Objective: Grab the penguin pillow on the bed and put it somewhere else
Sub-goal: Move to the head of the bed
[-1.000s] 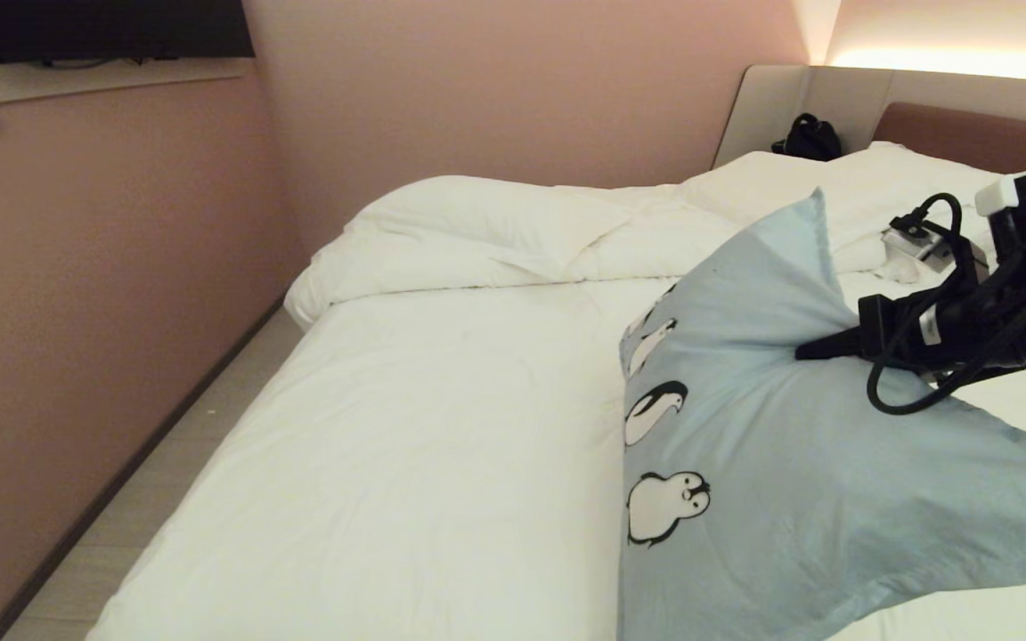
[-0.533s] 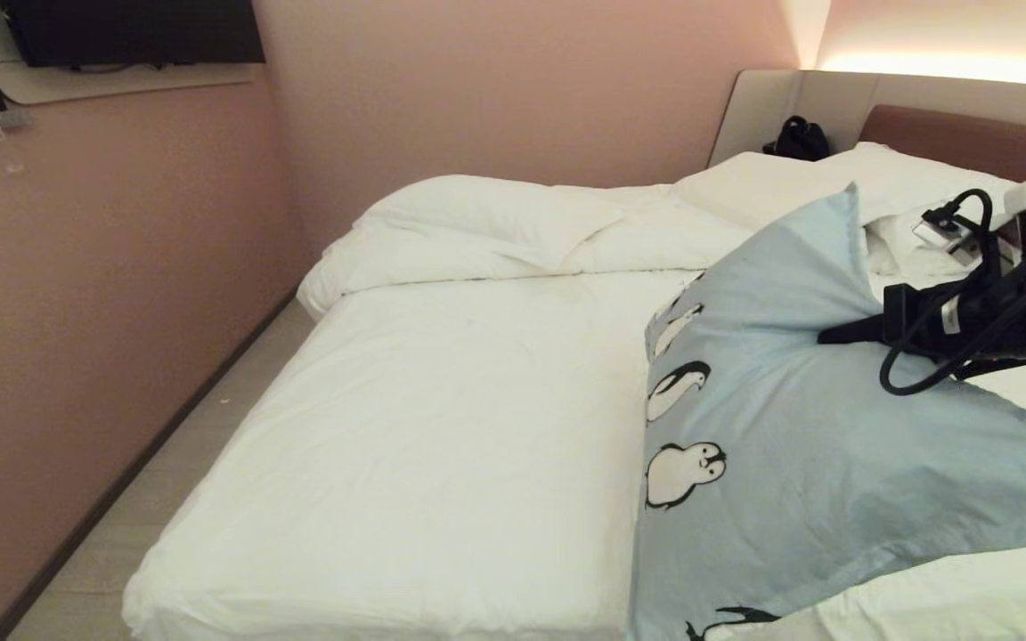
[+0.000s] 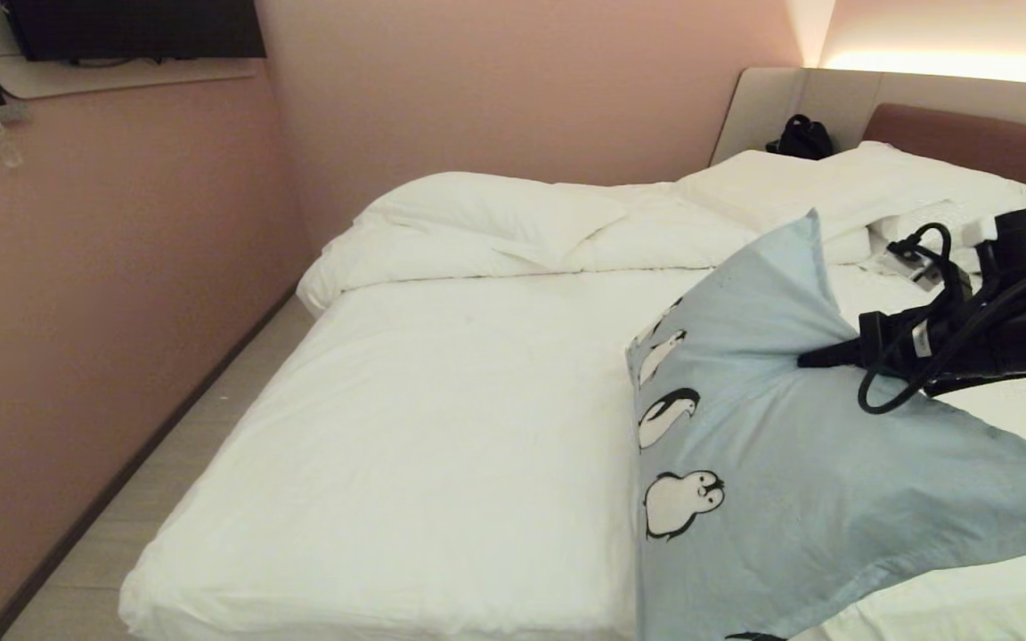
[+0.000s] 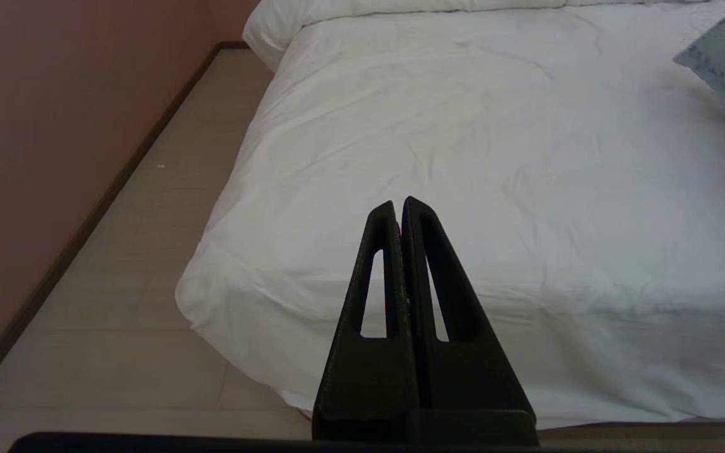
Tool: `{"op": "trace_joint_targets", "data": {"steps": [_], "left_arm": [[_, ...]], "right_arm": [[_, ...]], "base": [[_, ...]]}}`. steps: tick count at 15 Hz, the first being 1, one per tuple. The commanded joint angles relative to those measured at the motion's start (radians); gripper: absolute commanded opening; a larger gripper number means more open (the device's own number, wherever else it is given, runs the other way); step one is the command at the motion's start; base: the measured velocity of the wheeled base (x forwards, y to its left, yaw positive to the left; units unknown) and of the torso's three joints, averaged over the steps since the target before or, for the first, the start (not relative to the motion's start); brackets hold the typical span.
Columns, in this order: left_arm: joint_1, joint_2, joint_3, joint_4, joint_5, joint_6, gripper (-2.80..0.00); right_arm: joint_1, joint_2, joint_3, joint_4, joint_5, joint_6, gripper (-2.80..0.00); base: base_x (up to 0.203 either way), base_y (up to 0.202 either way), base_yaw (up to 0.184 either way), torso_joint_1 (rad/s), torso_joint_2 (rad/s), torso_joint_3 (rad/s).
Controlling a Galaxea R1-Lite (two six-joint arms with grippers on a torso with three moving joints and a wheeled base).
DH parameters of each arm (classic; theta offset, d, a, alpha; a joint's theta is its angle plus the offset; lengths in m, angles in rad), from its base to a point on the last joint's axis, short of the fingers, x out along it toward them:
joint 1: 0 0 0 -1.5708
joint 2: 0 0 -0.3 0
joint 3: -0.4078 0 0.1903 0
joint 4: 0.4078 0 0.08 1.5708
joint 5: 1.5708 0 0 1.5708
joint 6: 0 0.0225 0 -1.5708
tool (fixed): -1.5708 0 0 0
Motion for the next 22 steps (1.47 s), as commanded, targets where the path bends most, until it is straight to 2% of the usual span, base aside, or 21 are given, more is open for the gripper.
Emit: {"op": "trace_joint_targets", "data": {"steps": [1,4,14,18,22], "left_arm": [[0.001,0.000,0.000,-0.001,0.000,0.001,-2.80],[0.001,0.000,0.000,-0.001,0.000,-0.001,-2.80],[0.001,0.000,0.000,-0.001,0.000,-0.001,-2.80],[0.001,0.000,0.000,-0.002,0.000,0.002,-2.80],[0.001,0.000,0.000,-0.002,0.000,0.002,-2.80]], "right_arm": [[-0.018,0.014,0.010,0.001,0.004,-0.074,-2.80],[-0.043,0.015,0.015,0.003,0.006,-0.113,-2.80],[-0.090,0.038,0.002,-0.003,0.012,-0.122,-2.80],[-0.182,0.041,-0.003,-0.051,0.083,-0.119,-2.80],[-0.240,0.063,-0.003,-0.084,0.108,-0.123,-2.80]], "base": [[-0.001,-0.147,0.009,0.007,0.00,0.003],[0.000,-0.193,0.000,0.004,0.00,0.006],[0.000,-0.195,0.000,0.001,0.00,0.000],[0.000,-0.195,-0.001,0.002,0.00,0.006],[0.000,-0.192,0.003,0.003,0.00,0.004]]}}
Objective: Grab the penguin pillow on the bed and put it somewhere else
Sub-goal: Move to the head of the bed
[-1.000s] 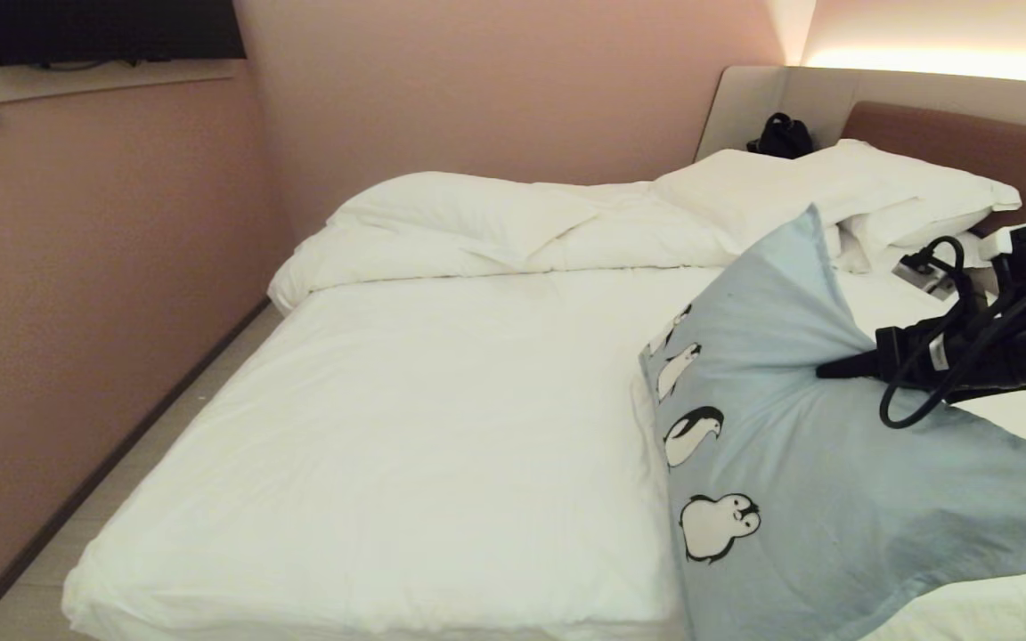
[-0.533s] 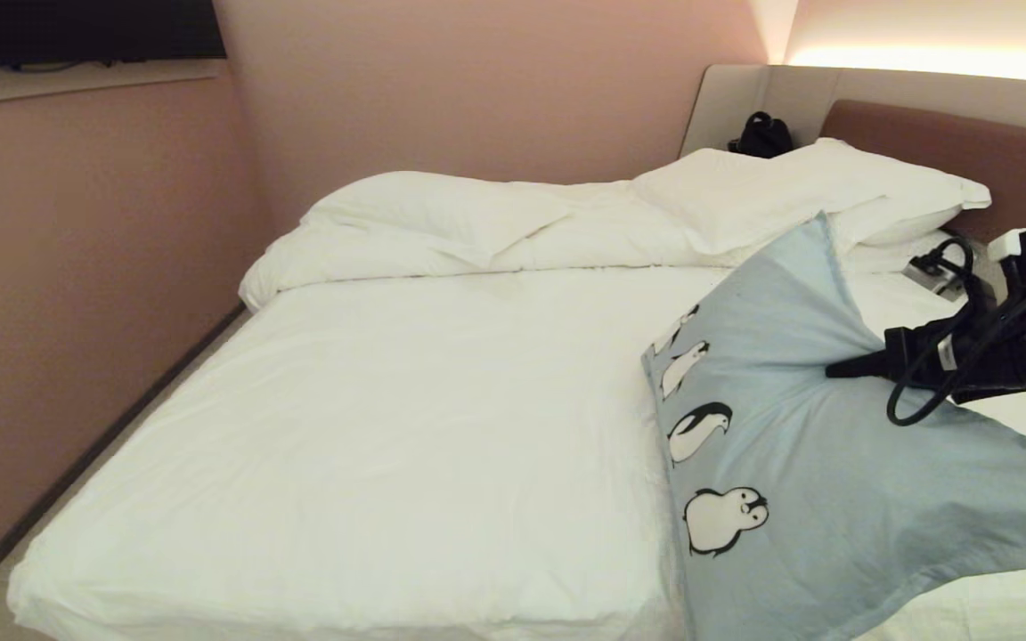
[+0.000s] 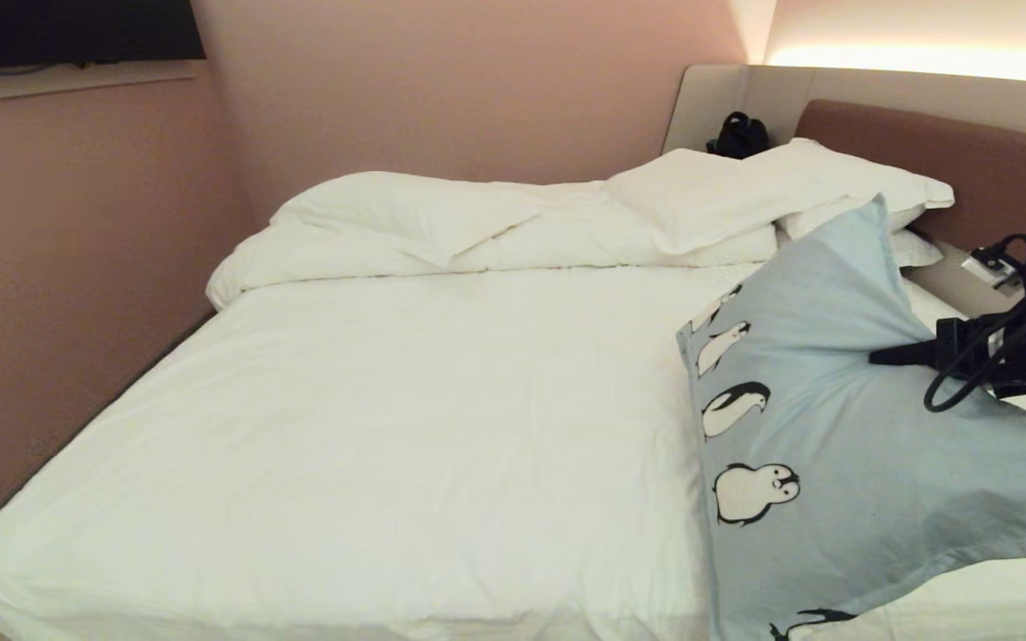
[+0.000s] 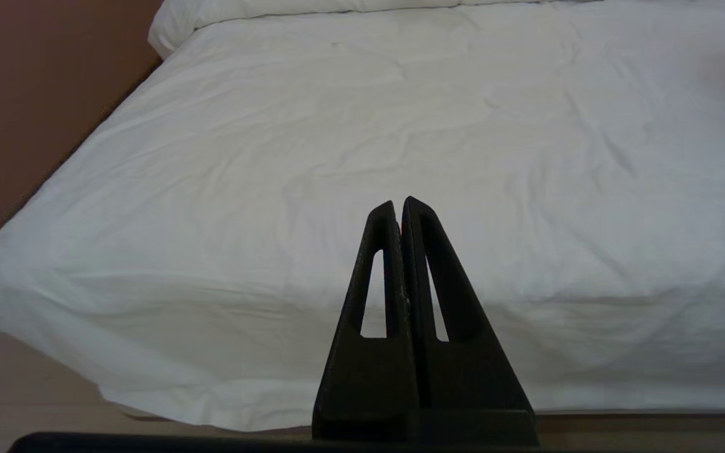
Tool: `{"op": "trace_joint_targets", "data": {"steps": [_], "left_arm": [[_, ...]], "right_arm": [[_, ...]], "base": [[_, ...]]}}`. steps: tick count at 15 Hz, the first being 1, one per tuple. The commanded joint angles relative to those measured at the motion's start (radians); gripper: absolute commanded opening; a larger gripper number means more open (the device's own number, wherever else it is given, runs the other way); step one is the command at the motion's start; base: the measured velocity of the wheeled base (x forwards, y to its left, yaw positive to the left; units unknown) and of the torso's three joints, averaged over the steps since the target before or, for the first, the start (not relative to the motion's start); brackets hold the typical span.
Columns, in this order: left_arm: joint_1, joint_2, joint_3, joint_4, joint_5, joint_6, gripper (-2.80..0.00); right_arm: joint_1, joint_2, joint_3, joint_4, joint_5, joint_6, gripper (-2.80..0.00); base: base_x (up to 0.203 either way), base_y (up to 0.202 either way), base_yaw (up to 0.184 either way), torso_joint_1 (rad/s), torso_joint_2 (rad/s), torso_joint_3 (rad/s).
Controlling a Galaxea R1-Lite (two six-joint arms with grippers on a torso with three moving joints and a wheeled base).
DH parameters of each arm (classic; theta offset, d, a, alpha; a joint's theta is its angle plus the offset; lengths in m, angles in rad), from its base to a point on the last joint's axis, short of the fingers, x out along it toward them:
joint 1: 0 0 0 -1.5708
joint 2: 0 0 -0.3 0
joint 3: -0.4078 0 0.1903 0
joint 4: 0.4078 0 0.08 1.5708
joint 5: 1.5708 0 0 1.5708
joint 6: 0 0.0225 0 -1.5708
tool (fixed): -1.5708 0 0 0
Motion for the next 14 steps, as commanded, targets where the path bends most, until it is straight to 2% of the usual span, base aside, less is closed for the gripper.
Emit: {"op": "trace_joint_targets", "data": {"steps": [1,6,14], "left_arm": [[0.000,0.000,0.000,-0.001,0.000,0.000,-2.80],[0.000,0.000,0.000,0.001,0.000,0.000,-2.80],[0.000,0.000,0.000,-0.001,0.000,-0.005,-2.80]], "right_arm": [[-0.023,0.014,0.000,-0.019,0.009,-0.001,-2.80],[-0.067,0.011,0.000,-0.030,0.077,0.000,-2.80],[-0.076,0.007,0.002,-0.032,0.080,-0.001,-2.80]], "base": [[0.000,-0.194,-0.001,0.006,0.00,0.001],[0.000,-0.195,-0.001,0.004,0.00,0.002],[0.000,-0.193,0.002,0.001,0.00,0.001]]}}
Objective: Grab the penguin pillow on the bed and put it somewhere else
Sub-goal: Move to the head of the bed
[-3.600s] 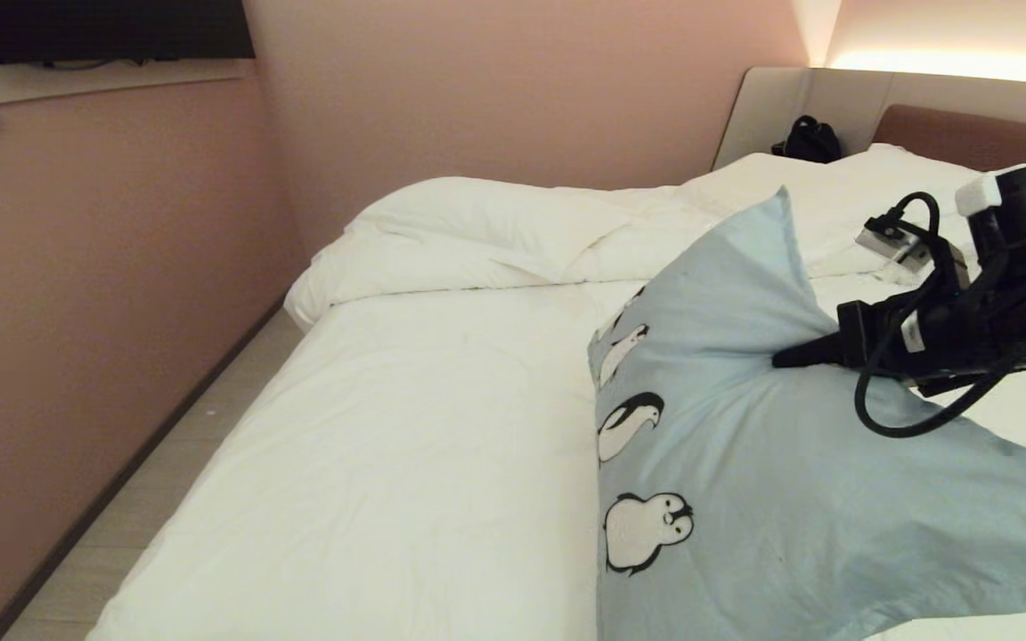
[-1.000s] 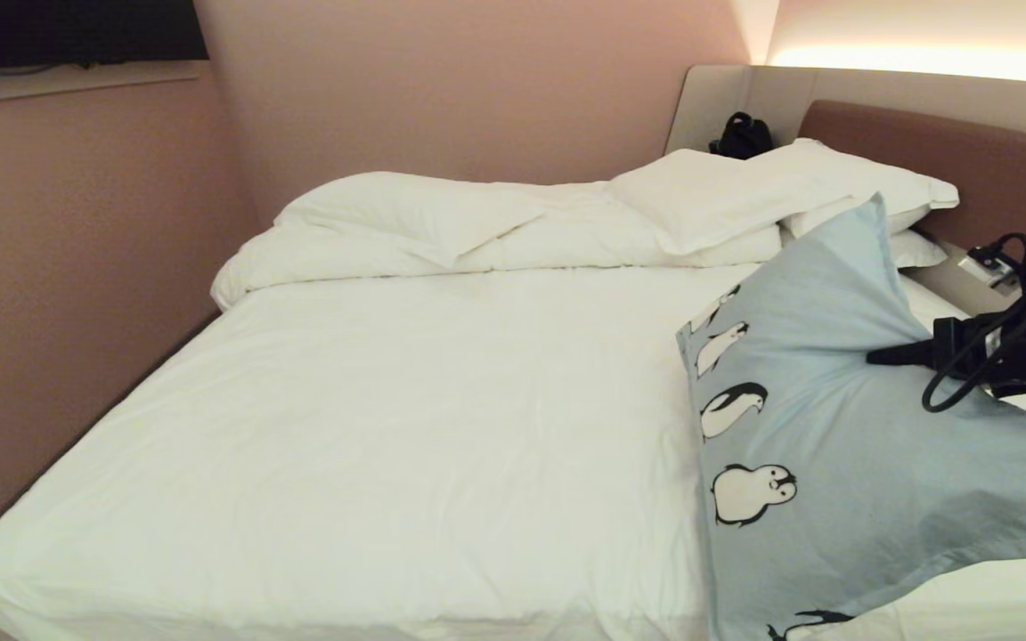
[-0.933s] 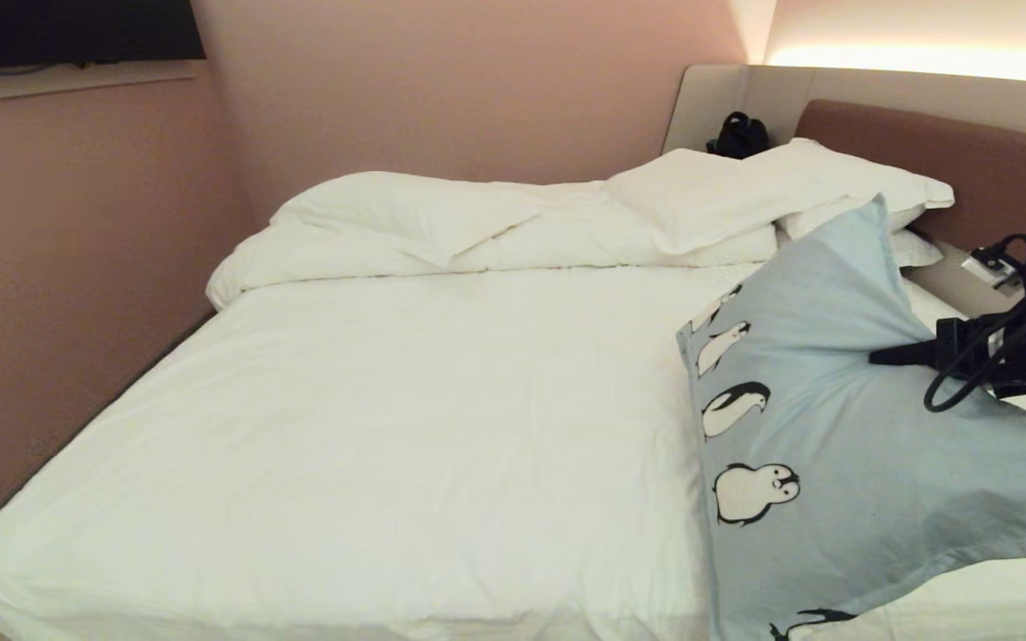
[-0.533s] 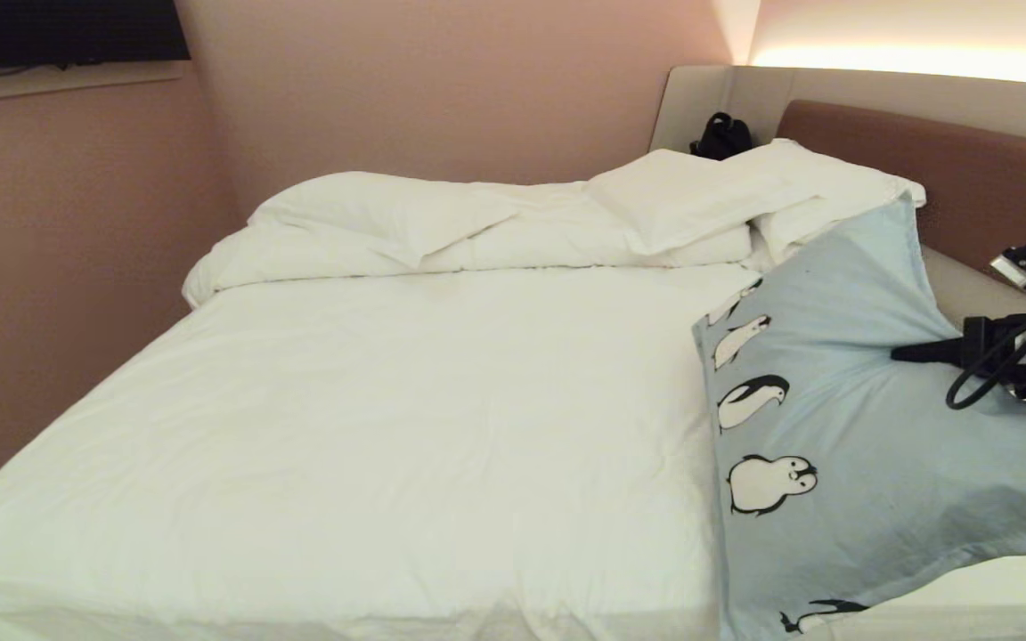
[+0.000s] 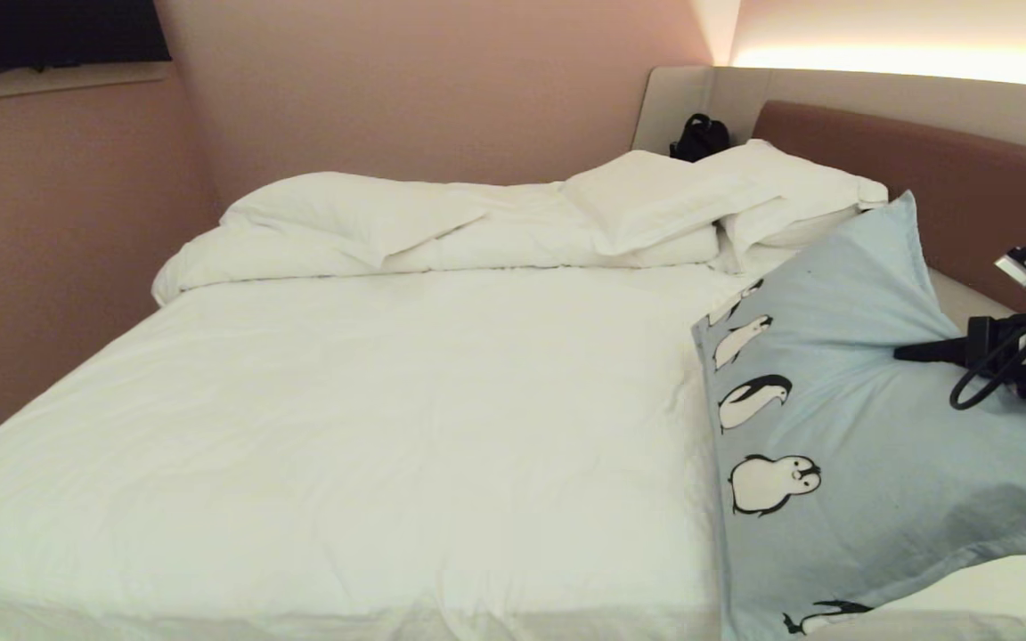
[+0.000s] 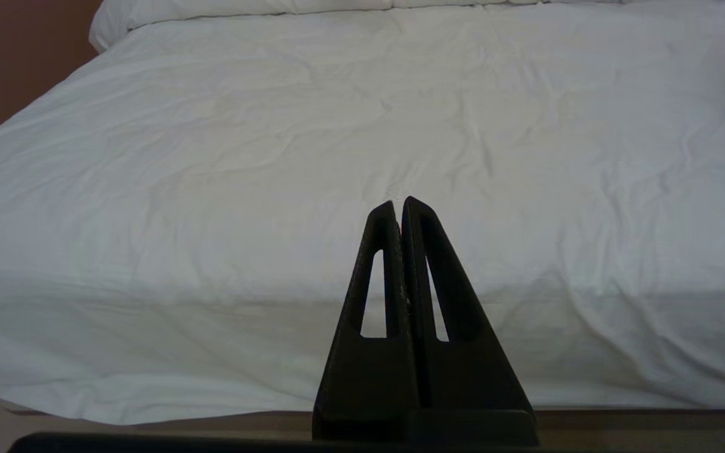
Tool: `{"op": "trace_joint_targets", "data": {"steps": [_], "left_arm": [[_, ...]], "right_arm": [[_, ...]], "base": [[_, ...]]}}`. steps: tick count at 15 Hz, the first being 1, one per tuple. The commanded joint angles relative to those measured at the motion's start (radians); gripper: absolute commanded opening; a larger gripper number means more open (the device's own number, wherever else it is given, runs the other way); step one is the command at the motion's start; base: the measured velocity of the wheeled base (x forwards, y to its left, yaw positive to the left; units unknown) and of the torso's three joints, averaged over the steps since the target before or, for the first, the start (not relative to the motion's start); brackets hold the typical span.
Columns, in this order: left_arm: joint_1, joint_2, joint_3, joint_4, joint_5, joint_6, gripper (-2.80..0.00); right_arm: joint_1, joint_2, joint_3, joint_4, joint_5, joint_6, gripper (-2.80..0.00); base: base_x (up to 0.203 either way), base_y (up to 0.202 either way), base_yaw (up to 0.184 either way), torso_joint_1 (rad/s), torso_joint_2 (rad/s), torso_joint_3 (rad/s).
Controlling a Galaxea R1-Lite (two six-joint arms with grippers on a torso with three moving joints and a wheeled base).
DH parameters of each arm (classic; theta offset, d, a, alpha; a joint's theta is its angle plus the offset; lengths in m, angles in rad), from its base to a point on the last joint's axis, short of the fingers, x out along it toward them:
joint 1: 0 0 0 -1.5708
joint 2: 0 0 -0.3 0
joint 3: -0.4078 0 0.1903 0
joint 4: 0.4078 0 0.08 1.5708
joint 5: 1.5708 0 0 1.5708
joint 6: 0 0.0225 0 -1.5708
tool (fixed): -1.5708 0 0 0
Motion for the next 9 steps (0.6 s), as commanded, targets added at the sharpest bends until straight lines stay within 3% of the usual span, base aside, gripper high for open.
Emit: {"op": "trace_joint_targets", "data": {"steps": [1,4,9], "left_arm": [[0.000,0.000,0.000,-0.001,0.001,0.000,-2.80],[0.000,0.000,0.000,-0.001,0.001,0.000,-2.80],[0.000,0.000,0.000,-0.001,0.001,0.000,-2.80]], "right_arm": [[-0.003,-0.003,0.001,0.001,0.006,-0.001,-2.80],[-0.019,-0.006,0.000,0.001,0.063,-0.002,-2.80],[-0.020,-0.006,0.002,0.001,0.069,-0.002,-2.80]], "base": [[0.000,-0.195,-0.002,0.002,0.00,-0.001],[0.000,-0.192,0.001,0.001,0.00,0.004],[0.000,-0.193,-0.001,0.003,0.00,0.004]]}}
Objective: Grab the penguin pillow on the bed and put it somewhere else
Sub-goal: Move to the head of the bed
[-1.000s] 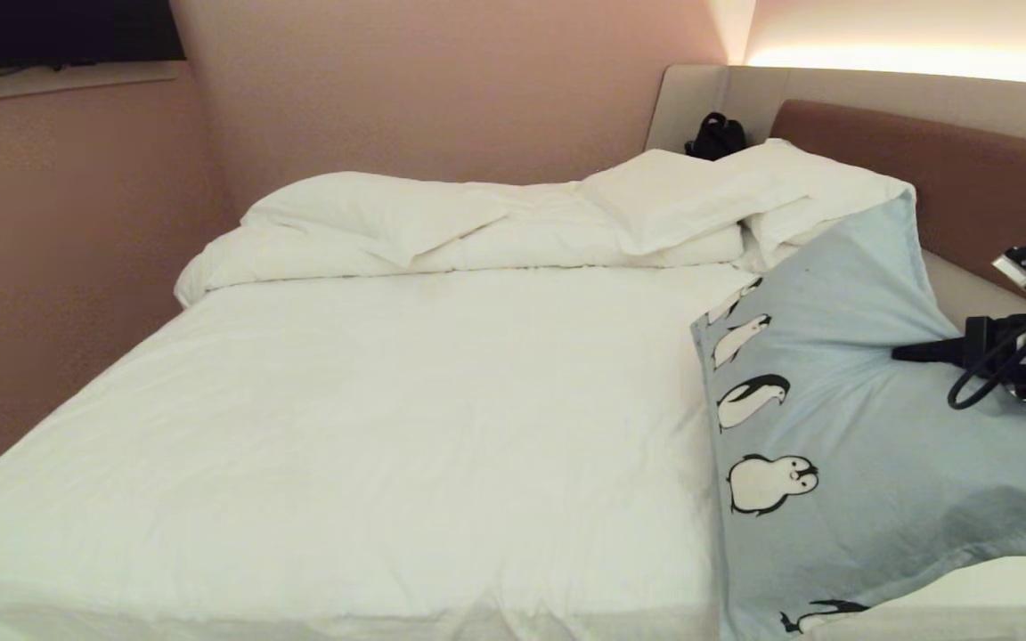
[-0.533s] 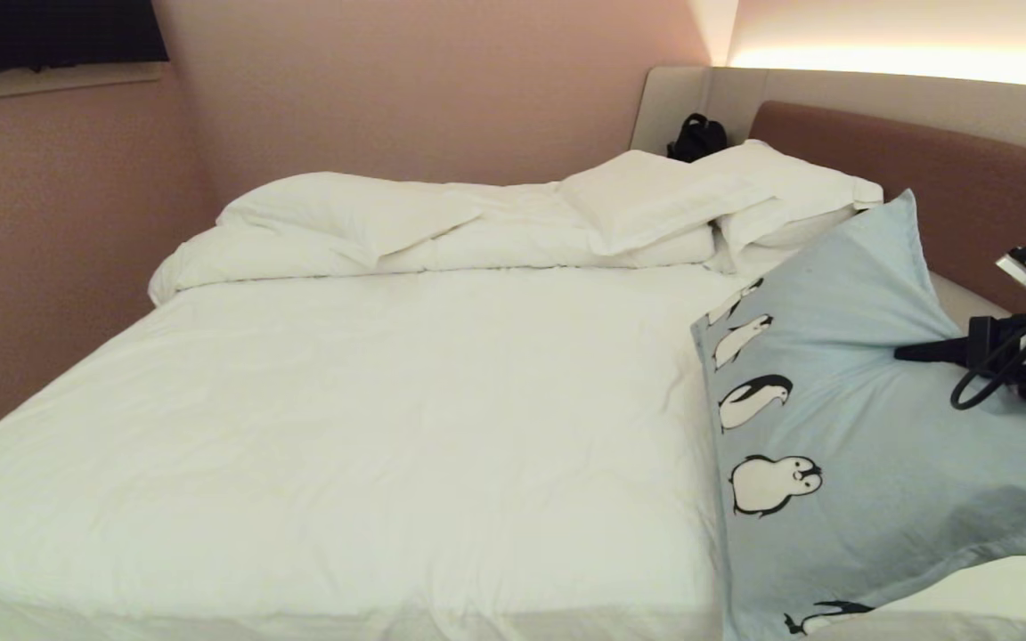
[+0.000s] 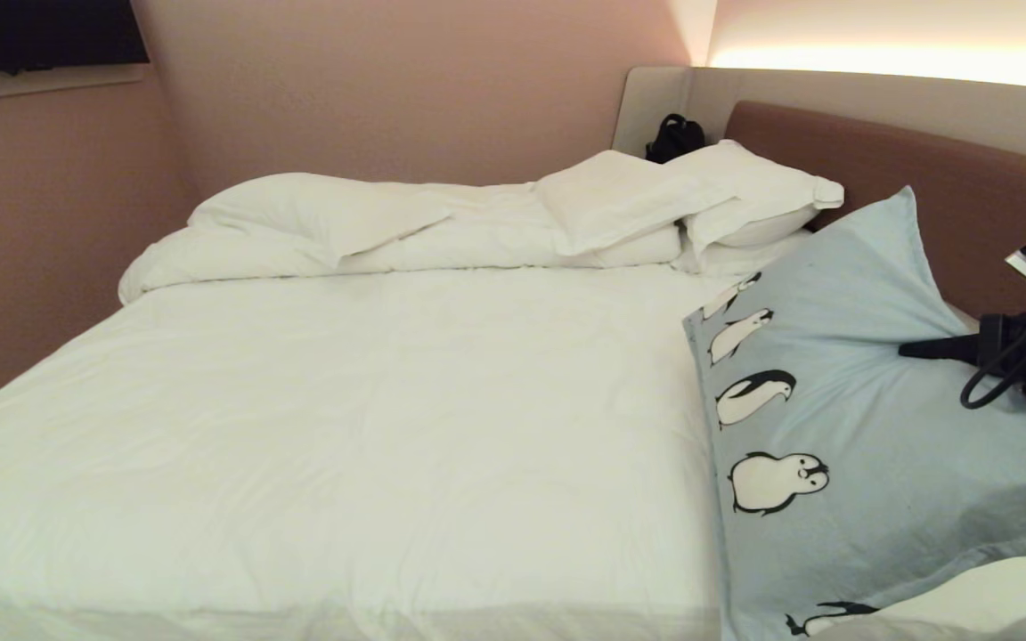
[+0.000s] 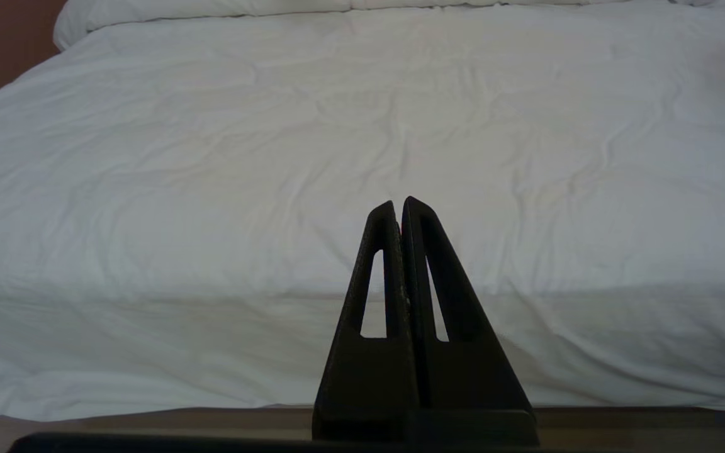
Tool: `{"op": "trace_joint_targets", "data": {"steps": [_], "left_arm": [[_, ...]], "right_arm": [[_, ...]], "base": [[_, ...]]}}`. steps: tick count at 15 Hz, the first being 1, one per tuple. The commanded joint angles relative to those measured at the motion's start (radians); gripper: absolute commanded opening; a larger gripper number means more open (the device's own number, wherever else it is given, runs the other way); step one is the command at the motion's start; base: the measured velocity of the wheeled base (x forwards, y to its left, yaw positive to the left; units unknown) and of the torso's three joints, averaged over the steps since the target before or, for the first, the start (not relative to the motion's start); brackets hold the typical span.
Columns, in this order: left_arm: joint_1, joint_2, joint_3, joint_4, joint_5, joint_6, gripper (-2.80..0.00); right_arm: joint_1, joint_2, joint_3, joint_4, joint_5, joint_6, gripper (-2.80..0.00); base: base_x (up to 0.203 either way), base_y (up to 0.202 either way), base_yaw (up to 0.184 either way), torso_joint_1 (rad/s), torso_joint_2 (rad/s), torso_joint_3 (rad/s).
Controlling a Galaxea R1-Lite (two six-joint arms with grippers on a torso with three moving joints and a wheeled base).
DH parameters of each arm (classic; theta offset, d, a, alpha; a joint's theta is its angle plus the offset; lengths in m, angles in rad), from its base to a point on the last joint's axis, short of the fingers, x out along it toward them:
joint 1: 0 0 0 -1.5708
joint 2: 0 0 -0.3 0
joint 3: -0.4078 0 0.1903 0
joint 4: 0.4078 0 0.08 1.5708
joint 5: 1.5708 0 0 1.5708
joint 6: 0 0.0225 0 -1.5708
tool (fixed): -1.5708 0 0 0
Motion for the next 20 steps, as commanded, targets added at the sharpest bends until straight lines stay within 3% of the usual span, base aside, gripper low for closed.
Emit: {"op": "trace_joint_targets", "data": {"steps": [1,6,14,18,20], "left_arm": [[0.000,0.000,0.000,0.001,0.001,0.000,-2.80],[0.000,0.000,0.000,-0.001,0.001,0.000,-2.80],[0.000,0.000,0.000,0.000,0.001,0.000,-2.80],[0.000,0.000,0.000,-0.001,0.001,0.000,-2.80],[0.000,0.000,0.000,0.000,0.001,0.000,-2.80]], "right_arm": [[0.000,-0.001,0.002,0.001,0.006,-0.001,-2.80],[0.001,-0.001,0.003,0.001,0.006,-0.001,-2.80],[-0.019,0.011,-0.008,-0.008,0.006,0.000,-2.80],[-0.041,0.083,-0.139,-0.022,0.003,-0.014,-2.80],[-0.061,0.146,-0.308,0.026,-0.004,-0.066,-2.80]], "base": [[0.000,-0.191,-0.001,0.005,0.00,0.006],[0.000,-0.157,-0.002,0.002,0.00,0.002],[0.000,0.000,0.000,0.000,0.00,0.000],[0.000,0.000,0.000,0.000,0.00,0.000],[0.000,0.000,0.000,0.000,0.00,0.000]]}}
